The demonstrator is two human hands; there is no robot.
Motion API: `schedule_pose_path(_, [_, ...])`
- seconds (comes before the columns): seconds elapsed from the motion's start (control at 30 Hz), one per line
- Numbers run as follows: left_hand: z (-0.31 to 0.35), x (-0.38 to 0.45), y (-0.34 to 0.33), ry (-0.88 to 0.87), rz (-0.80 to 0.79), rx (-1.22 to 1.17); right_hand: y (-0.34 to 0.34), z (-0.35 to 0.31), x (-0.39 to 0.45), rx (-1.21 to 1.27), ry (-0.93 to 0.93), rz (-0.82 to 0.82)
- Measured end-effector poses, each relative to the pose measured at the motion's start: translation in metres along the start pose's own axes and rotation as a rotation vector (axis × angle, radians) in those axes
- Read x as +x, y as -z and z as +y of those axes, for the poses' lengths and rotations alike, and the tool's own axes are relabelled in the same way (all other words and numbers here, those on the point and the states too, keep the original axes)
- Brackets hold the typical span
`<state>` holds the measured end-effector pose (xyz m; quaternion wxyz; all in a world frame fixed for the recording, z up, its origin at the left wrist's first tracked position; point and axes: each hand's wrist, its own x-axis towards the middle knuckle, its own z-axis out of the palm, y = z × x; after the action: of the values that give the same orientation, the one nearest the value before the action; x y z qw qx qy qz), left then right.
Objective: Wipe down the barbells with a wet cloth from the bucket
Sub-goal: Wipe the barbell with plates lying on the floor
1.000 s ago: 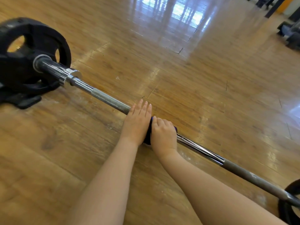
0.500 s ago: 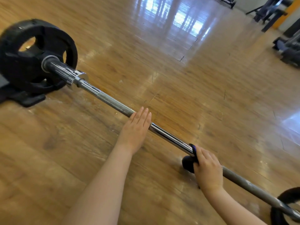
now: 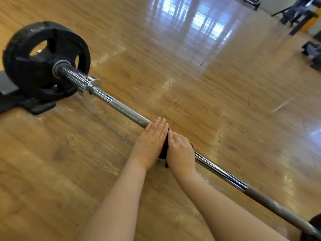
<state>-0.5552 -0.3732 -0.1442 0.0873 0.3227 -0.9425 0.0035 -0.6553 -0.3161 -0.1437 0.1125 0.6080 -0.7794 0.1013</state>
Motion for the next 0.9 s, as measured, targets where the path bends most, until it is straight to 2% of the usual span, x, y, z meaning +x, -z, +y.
schedule_pose_path(0.03, [0.001,-0.002,0.004,0.015,-0.071,-0.009,0.004,0.007,-0.006,0.012,0.030,0.005])
schedule_pose_path(0.2, [0.002,0.000,0.006,0.018,-0.051,-0.021,0.028,0.043,-0.026,0.169,-0.040,0.007])
schedule_pose_path(0.4, [0.003,0.001,0.009,0.031,-0.066,-0.033,0.073,0.053,0.002,0.178,-0.205,0.282])
schedule_pose_path(0.47, [0.003,0.001,0.008,0.034,-0.069,-0.039,0.054,0.043,0.004,0.177,-0.162,0.226])
schedule_pose_path(0.57, [0.003,0.001,0.006,0.040,-0.081,-0.021,0.024,0.026,-0.014,0.226,-0.076,0.039])
schedule_pose_path(0.67, [0.003,0.000,0.006,0.041,-0.086,-0.017,0.019,0.026,-0.025,0.155,-0.013,-0.059])
schedule_pose_path(0.73, [0.004,-0.001,0.006,0.042,-0.073,-0.012,0.021,0.032,-0.031,0.122,0.035,-0.074])
schedule_pose_path(0.9, [0.003,-0.001,0.008,0.028,-0.084,-0.013,0.032,0.069,-0.070,0.107,-0.060,0.028])
